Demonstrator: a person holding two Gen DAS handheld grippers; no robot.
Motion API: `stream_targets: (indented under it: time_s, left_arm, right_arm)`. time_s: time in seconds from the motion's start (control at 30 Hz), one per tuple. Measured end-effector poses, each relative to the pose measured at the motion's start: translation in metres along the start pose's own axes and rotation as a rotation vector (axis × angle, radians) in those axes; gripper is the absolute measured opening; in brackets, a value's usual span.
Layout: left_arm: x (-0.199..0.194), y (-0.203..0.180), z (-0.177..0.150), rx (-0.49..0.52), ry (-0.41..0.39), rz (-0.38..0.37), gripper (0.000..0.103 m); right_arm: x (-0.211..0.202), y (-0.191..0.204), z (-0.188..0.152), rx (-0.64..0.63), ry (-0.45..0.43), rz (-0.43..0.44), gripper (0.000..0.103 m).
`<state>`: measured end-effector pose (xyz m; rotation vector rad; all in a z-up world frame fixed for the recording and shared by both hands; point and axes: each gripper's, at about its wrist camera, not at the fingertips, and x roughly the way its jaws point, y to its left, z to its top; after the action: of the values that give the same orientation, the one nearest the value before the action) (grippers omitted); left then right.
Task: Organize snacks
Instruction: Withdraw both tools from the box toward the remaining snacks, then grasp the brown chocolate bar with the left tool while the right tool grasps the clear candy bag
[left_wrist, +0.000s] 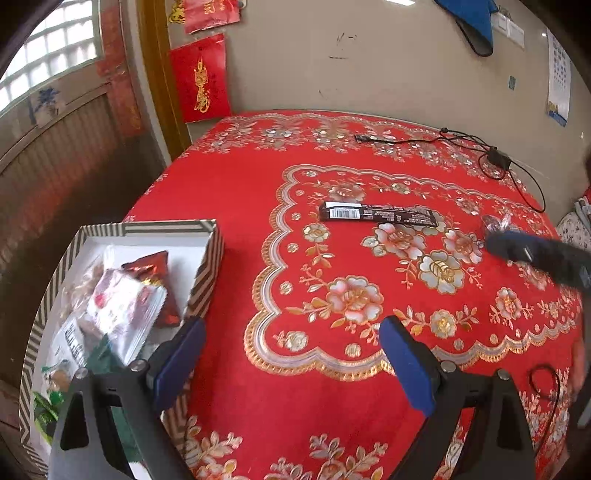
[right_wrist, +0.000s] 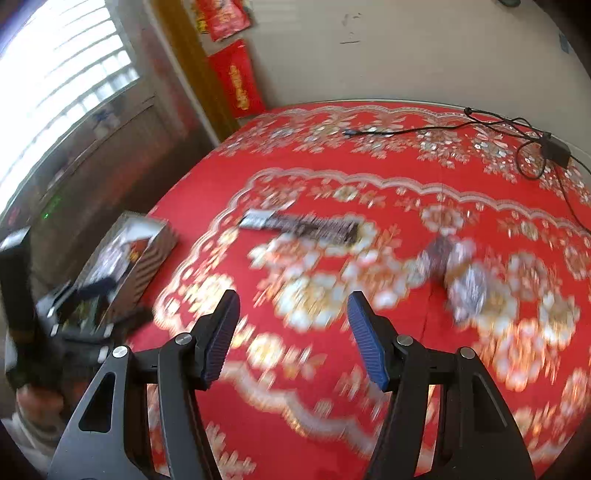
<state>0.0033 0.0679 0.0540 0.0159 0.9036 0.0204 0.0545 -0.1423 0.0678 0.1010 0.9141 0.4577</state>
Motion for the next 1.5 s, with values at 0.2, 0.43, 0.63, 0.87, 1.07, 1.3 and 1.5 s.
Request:
stream_targets:
  time_s: [0.2,0.43,0.63,0.87,1.07,1.3,1.5]
  left_arm:
    - [0.018,0.002,0.005,-0.031,0.042,0.010,0.096]
    - [0.028,0.007,0.010,-0.038,0.061,0.016,0.096]
    - [0.031,0.009,0.015,-0.055,0.061,0.014,0.096]
    - [0.032,0.002,0.029,-0.110,0.076,-0.050,0.096]
    - [0.051,-0.028,0.054,-0.172,0.100,-0.102,0.096]
    - [0.093,-0.052,0.074,-0.234,0.182,-0.056,0.096]
    - [0.108,-0.071,0.075,-0.222,0.214,-0.002,0.095]
  right_arm:
    - [0.061,-0.015,0.056,0.010,0.041,0.061,0.061]
    - [0.116,-0.017,0.079,-0.008,0.144,0.081,0.061]
    - [0.103,-0.003,0.050,-0.013,0.188,0.136,0.061]
    - [0.018,-0.003,0.007,0.004,0.087,0.237,0.061]
    - [-0.047,-0.057,0.005,0.056,-0.036,0.019,0.069]
    - [-0.059,-0.091,0.001,0.132,-0.065,0.035,0.069]
    - [-0.051,-0.103,0.008,0.107,-0.061,-0.018,0.069]
